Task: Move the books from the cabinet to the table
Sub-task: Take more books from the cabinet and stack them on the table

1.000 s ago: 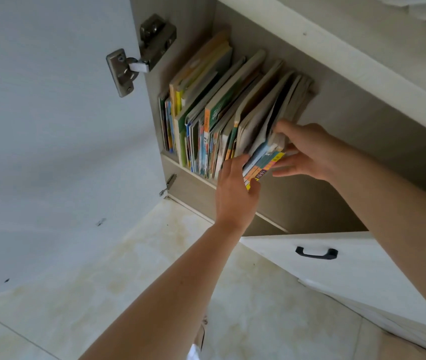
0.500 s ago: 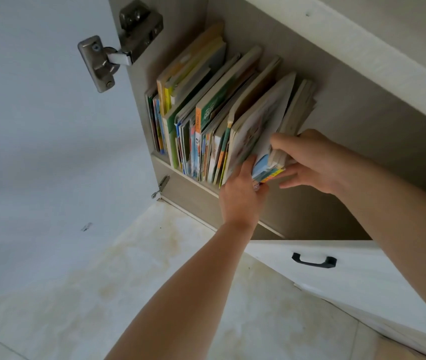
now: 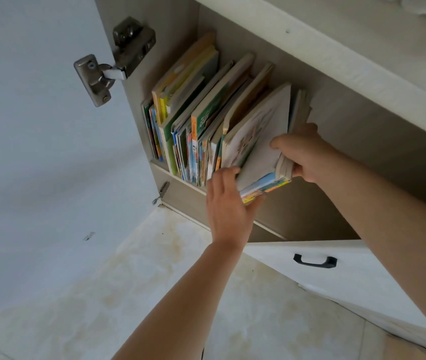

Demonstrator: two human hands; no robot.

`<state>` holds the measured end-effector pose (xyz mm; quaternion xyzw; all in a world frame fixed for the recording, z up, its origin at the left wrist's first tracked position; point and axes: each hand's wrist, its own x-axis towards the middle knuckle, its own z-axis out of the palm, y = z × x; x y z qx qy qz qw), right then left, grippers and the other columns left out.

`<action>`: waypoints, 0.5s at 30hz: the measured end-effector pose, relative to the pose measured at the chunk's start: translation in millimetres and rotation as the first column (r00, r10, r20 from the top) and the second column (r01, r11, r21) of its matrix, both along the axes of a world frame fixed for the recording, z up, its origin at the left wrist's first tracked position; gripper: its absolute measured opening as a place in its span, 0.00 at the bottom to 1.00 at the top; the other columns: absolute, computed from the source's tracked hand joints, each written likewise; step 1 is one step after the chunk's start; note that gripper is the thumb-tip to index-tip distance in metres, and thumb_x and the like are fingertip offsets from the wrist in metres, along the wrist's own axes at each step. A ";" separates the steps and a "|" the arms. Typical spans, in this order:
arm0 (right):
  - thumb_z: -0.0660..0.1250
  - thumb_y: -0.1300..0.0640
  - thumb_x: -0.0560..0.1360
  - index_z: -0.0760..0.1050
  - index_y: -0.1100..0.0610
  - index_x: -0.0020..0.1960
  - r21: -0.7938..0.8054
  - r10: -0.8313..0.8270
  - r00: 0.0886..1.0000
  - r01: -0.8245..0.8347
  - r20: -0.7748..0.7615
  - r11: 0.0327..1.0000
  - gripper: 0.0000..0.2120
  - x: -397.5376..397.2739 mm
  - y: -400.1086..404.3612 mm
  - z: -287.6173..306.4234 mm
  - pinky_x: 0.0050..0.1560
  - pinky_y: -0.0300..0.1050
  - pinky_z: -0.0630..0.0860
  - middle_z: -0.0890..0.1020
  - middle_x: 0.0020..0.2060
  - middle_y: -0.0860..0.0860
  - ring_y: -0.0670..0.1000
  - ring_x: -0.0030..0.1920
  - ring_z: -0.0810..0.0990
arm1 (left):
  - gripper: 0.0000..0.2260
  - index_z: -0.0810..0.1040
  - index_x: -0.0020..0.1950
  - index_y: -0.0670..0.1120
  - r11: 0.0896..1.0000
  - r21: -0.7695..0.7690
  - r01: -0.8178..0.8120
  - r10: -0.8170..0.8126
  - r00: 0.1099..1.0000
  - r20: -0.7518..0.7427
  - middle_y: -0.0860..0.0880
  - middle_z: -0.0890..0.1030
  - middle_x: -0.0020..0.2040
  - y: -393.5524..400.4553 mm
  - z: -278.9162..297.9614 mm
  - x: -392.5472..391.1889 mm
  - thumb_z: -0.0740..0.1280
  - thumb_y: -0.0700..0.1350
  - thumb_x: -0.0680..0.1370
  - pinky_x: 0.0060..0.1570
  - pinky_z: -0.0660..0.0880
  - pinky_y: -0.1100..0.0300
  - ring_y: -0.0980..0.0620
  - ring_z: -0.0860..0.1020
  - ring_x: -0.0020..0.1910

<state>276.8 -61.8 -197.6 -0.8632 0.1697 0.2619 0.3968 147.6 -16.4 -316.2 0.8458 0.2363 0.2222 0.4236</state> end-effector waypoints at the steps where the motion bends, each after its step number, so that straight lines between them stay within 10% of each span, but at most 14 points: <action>1: 0.66 0.61 0.75 0.58 0.60 0.66 -0.003 0.014 1.000 -0.014 -0.004 1.000 0.24 -0.9 -0.8 1.2 0.34 0.52 0.78 0.72 0.54 0.58 0.55 0.45 0.77 | 0.32 0.69 0.63 0.44 0.997 -0.046 -0.064 0.065 0.998 0.014 0.46 0.72 0.60 4.5 0.3 -4.0 0.79 0.51 0.65 0.56 0.76 0.49 0.47 0.72 0.59; 10: 0.66 0.60 0.75 0.59 0.58 0.61 -0.053 0.035 0.999 -0.033 0.037 0.998 0.21 -6.6 -13.0 -1.6 0.34 0.49 0.80 0.73 0.53 0.57 0.57 0.50 0.78 | 0.30 0.73 0.65 0.42 0.993 -0.064 0.098 -0.089 0.987 0.133 0.48 0.79 0.55 16.2 -1.4 -10.1 0.78 0.49 0.67 0.55 0.75 0.54 0.51 0.73 0.57; 15: 0.69 0.58 0.70 0.67 0.59 0.61 -0.029 0.014 0.998 -0.012 0.057 1.000 0.22 -9.5 -24.8 0.3 0.26 0.46 0.79 0.80 0.53 0.57 0.57 0.43 0.83 | 0.39 0.66 0.72 0.48 0.932 -0.134 0.336 -0.344 0.938 -0.038 0.49 0.76 0.63 0.8 -5.7 -5.8 0.79 0.51 0.65 0.54 0.79 0.53 0.49 0.77 0.59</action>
